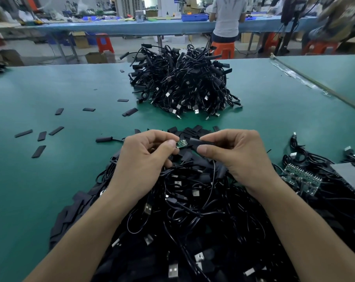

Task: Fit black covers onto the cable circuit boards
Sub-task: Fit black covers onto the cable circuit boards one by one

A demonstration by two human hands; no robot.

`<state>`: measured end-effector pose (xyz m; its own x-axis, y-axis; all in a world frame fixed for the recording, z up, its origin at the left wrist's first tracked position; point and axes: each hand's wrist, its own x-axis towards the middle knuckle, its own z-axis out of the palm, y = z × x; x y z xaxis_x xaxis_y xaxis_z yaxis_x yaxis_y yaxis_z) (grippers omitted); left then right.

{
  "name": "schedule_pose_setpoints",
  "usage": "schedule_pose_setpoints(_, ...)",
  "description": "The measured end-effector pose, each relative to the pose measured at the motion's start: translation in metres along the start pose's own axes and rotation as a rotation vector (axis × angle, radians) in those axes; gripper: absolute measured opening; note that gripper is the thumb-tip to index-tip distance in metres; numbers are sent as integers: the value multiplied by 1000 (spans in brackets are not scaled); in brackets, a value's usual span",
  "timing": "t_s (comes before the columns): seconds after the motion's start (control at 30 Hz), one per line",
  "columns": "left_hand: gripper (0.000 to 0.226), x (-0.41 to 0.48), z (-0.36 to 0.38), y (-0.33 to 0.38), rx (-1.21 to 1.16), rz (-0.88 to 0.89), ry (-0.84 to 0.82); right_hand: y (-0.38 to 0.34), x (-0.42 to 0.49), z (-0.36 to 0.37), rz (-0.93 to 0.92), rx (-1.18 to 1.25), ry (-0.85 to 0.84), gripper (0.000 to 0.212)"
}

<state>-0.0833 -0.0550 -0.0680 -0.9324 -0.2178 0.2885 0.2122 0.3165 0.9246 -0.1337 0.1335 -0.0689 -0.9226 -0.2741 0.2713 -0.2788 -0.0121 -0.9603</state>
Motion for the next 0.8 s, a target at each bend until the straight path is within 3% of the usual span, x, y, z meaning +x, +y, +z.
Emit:
schedule_pose_setpoints(0.3,21,1,-1,0,14,18,-32,-1,-1,0,3,-37,-132,17)
schedule_pose_setpoints(0.53,20,1,0,0,7,15,-27,-2,-2,0,15,-21,-109,24)
schedule_pose_setpoints(0.67,21,1,-1,-1,-1,12,-32,-6,-2,0,-7,37,-79,12)
schedule_pose_setpoints(0.8,20,1,-1,0,-5,8,-35,-7,-3,0,6,25,-115,29)
